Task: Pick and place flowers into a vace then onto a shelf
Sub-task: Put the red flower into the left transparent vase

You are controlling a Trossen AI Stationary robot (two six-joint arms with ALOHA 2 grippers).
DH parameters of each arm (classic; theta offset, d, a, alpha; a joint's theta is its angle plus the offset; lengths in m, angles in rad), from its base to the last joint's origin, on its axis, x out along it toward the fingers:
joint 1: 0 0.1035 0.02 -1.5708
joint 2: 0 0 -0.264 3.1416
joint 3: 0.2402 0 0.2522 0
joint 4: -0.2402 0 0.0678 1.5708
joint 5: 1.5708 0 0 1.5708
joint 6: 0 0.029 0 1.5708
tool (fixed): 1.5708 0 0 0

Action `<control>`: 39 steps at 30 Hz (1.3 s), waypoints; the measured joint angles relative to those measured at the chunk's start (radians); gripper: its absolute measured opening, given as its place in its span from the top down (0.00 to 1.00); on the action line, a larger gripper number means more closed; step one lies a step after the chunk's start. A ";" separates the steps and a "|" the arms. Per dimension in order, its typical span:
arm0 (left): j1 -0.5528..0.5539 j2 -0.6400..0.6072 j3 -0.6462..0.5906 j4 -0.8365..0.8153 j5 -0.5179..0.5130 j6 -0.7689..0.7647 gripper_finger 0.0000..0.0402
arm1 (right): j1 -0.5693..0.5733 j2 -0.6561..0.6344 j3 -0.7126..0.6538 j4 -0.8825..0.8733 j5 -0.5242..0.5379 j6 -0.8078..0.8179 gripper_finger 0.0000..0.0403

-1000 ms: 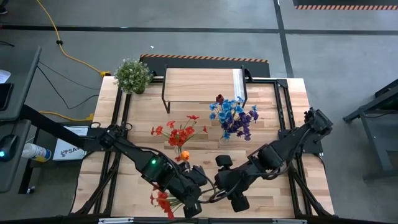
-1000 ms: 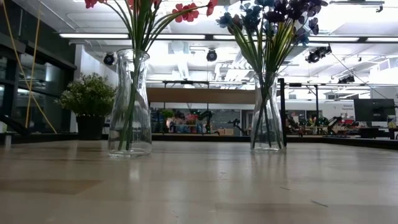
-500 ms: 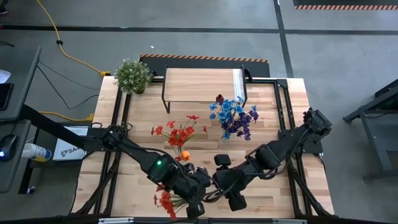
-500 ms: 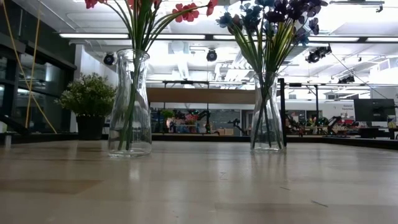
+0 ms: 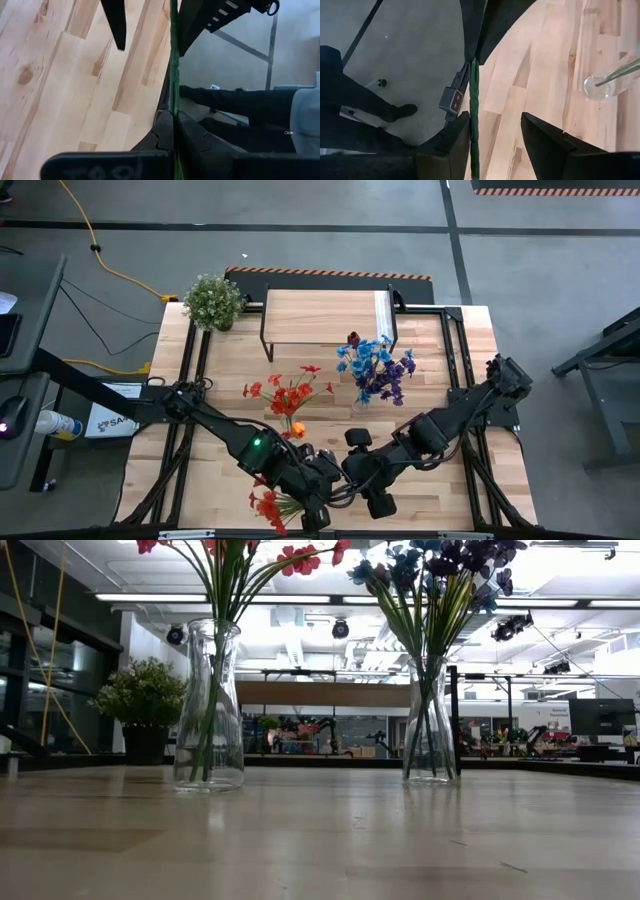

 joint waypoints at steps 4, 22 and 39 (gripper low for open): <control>-0.001 0.000 0.000 0.000 0.000 0.002 0.91 | -0.002 0.013 0.000 0.002 -0.010 0.000 0.59; -0.001 0.005 0.000 0.012 0.004 0.002 0.91 | -0.002 0.015 0.000 0.014 -0.016 0.006 0.77; -0.001 0.005 0.000 0.004 0.011 -0.006 0.92 | -0.002 0.015 0.000 0.034 -0.062 0.006 0.99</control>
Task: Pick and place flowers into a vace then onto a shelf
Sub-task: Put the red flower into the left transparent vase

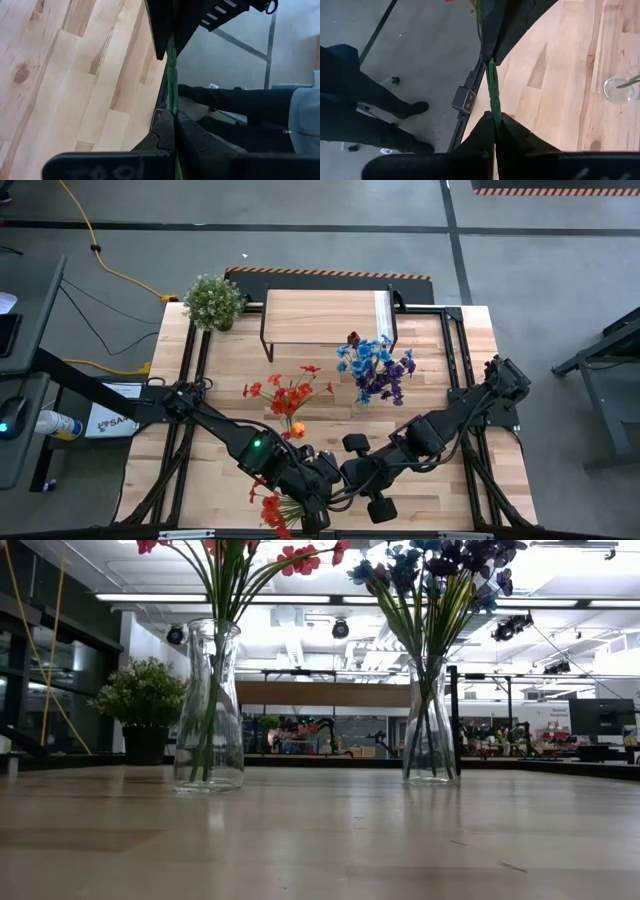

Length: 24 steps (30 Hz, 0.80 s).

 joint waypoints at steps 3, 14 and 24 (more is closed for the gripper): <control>0.000 0.000 0.000 0.000 0.000 -0.007 0.92 | 0.000 0.000 0.000 -0.007 0.001 0.003 0.99; 0.001 0.001 0.000 0.036 0.033 -0.065 0.60 | 0.018 0.000 0.000 -0.029 0.015 0.024 1.00; 0.011 -0.008 0.002 0.090 0.106 -0.087 0.52 | 0.032 -0.001 0.002 -0.079 0.009 0.065 1.00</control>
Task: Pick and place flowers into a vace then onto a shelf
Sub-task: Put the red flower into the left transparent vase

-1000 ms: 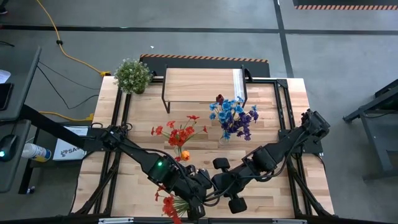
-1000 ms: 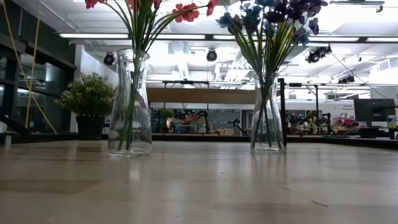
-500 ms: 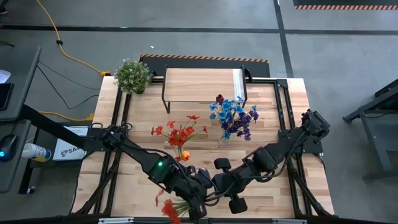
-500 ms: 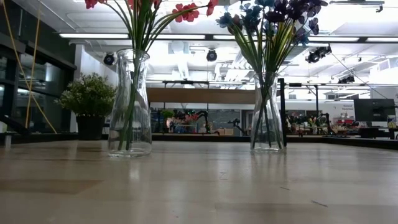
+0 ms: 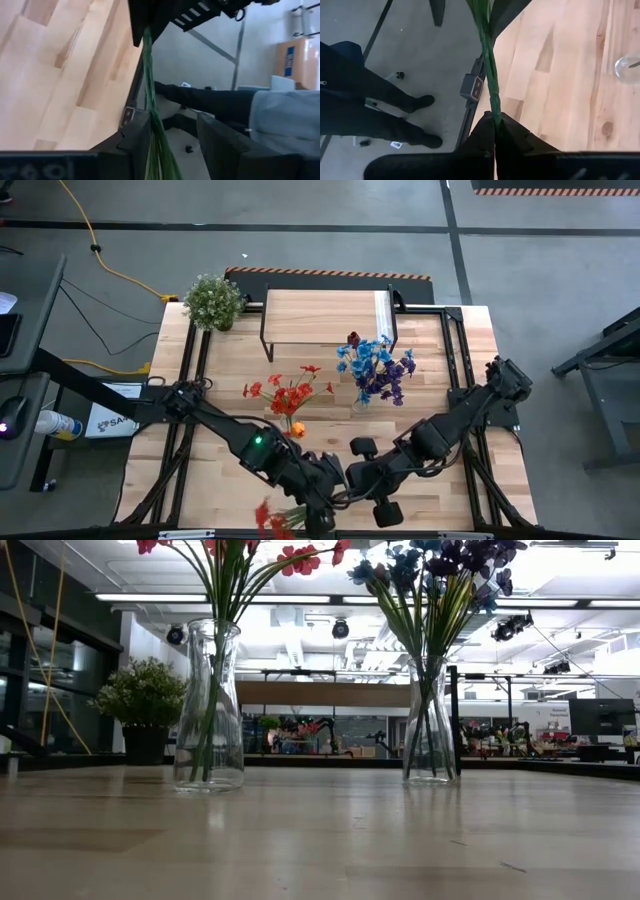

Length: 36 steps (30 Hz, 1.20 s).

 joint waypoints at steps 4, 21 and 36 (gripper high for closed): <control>0.016 -0.030 0.002 0.030 0.026 -0.002 0.53 | 0.018 0.000 0.000 -0.030 0.004 0.025 1.00; 0.069 -0.112 0.002 0.074 0.082 0.085 0.55 | 0.110 0.002 -0.002 0.003 -0.016 0.065 1.00; 0.067 -0.354 0.002 0.068 0.002 0.250 0.55 | 0.148 -0.037 -0.002 0.304 -0.016 0.015 1.00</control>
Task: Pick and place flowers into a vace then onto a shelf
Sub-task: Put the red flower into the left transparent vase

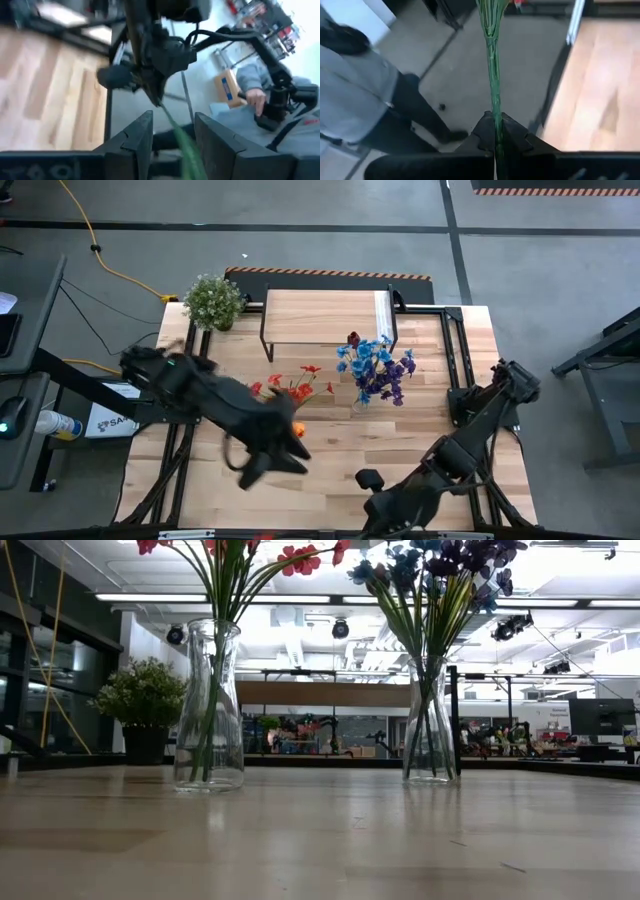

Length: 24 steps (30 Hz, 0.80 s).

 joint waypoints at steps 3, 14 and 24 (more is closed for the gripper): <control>-0.002 -0.051 0.001 0.006 -0.063 0.055 0.55 | 0.001 -0.018 0.000 0.079 0.001 -0.024 1.00; -0.039 -0.100 0.000 0.003 -0.195 0.285 0.55 | -0.024 -0.107 0.000 0.323 0.078 -0.254 1.00; -0.112 -0.099 0.000 0.065 -0.337 0.512 0.55 | -0.106 -0.191 0.000 0.419 0.129 -0.458 1.00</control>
